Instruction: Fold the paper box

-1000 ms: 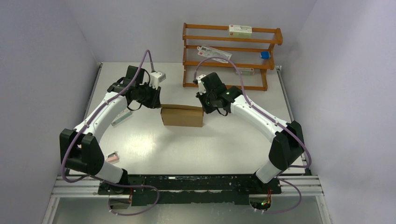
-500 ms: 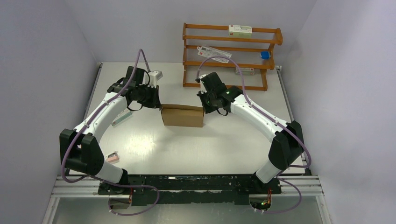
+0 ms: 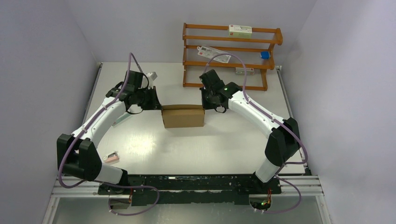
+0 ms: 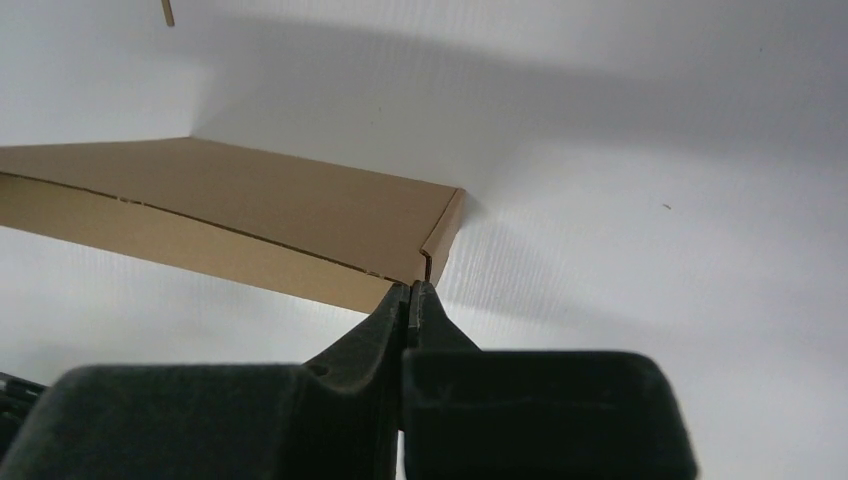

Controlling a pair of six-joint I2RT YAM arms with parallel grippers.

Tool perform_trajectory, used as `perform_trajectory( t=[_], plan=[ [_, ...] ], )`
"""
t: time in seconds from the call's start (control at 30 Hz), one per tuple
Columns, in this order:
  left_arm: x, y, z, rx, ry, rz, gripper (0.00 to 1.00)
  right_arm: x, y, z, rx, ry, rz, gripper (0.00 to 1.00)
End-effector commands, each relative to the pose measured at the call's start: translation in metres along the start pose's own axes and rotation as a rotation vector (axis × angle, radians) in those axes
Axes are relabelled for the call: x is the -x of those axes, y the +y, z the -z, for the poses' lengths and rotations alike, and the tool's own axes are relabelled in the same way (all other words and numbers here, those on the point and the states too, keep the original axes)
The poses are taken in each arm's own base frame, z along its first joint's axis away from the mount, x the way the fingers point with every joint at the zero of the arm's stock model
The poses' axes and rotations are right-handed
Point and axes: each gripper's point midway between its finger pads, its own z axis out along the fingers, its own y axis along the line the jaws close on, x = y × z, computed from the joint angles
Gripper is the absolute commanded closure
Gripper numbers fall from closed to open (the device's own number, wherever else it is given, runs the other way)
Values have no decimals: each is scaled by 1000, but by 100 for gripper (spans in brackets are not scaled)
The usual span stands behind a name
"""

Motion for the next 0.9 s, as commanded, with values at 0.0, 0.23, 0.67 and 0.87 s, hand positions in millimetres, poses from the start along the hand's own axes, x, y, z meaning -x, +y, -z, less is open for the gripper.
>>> perform_trajectory(
  t=[0.0, 0.23, 0.67, 0.87],
  plan=[
    [7, -15, 2, -24, -48, 76, 93, -7, 7, -4, -1, 15, -104, 100],
    [4, -15, -1, -4, -67, 113, 92, -8, 3, -1, -46, -44, -81, 100],
    [-8, -14, -9, 18, -60, 109, 92, -18, 8, -7, -94, -109, -19, 100],
    [-13, -13, -12, 11, -61, 127, 92, -21, 9, -9, -108, -128, -8, 100]
  ],
)
